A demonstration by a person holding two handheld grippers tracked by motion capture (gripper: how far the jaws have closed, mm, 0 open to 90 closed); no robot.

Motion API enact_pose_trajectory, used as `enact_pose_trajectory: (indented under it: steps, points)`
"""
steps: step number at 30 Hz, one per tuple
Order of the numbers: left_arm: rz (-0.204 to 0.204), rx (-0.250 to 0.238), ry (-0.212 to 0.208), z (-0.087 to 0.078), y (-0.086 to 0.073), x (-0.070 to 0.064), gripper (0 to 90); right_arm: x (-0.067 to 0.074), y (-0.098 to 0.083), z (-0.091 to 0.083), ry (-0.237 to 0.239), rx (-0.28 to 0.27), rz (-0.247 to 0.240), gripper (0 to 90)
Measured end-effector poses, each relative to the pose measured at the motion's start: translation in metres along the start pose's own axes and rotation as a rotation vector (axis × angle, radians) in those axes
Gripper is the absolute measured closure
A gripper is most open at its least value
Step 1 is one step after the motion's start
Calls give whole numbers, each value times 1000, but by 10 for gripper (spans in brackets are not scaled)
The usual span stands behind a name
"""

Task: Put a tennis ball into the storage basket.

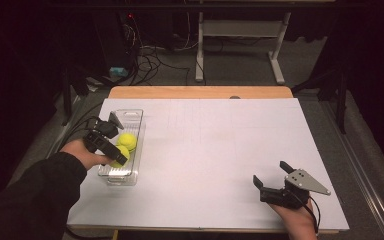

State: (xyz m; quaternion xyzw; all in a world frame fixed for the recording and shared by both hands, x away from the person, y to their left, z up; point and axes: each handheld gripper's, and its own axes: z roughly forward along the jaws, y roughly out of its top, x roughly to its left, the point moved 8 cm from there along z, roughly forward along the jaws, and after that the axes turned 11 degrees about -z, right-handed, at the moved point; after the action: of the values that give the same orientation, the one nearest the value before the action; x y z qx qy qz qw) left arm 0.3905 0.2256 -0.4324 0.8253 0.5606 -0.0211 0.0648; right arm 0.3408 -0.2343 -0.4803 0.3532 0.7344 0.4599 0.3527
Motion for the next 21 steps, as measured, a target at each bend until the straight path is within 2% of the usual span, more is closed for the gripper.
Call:
enact_pose_trajectory:
  steps: [13,17,18,20,21]
  points:
    - [-2,26,16,13,1,0,271,0,-1,0,-1,3,2,0]
    - [-1,13,21,12,2,1,267,-1,-1,-1,-2,2,1,0]
    - [-4,2,18,11,3,1,225,-1,-1,-1,-2,0,0,0]
    - [4,-11,4,6,4,0,79,-1,0,-1,-3,-1,1,0]
    - [13,-21,0,3,5,-1,79,-1,0,-1,-3,-1,1,0]
